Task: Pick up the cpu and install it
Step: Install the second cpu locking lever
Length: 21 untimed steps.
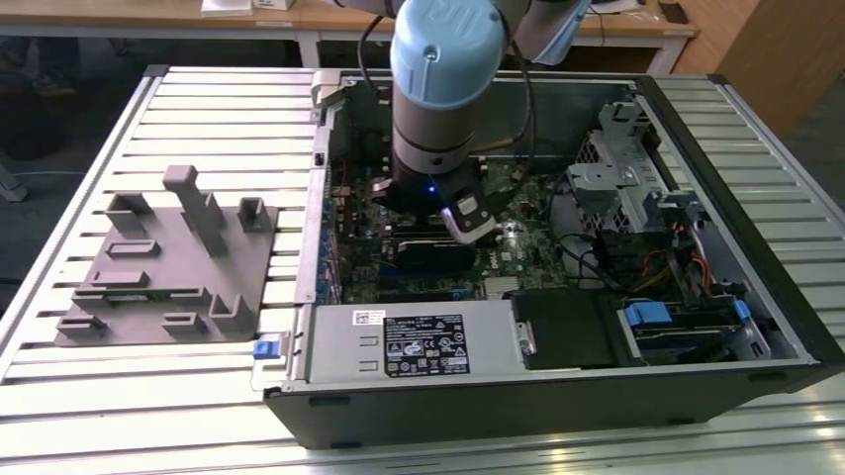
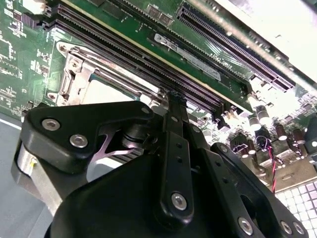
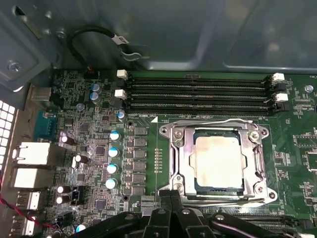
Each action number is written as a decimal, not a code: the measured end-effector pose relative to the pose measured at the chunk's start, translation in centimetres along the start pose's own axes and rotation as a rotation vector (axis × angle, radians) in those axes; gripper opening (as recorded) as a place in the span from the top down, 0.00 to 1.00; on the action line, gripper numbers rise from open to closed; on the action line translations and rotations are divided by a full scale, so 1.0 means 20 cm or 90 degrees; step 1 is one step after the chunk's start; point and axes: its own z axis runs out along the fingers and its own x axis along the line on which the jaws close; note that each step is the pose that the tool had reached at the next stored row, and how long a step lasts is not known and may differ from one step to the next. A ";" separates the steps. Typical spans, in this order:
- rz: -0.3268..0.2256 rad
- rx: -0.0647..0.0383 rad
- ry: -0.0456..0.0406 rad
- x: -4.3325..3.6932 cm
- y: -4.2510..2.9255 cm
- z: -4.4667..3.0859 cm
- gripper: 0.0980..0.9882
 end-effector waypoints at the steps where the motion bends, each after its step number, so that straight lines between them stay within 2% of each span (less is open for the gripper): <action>1: 0.000 -0.001 0.0000 0.002 0.000 0.001 0.99; 12: 0.000 -0.017 0.0000 0.014 0.002 0.018 0.99; 21: 0.000 -0.017 0.0000 0.018 0.006 0.020 0.99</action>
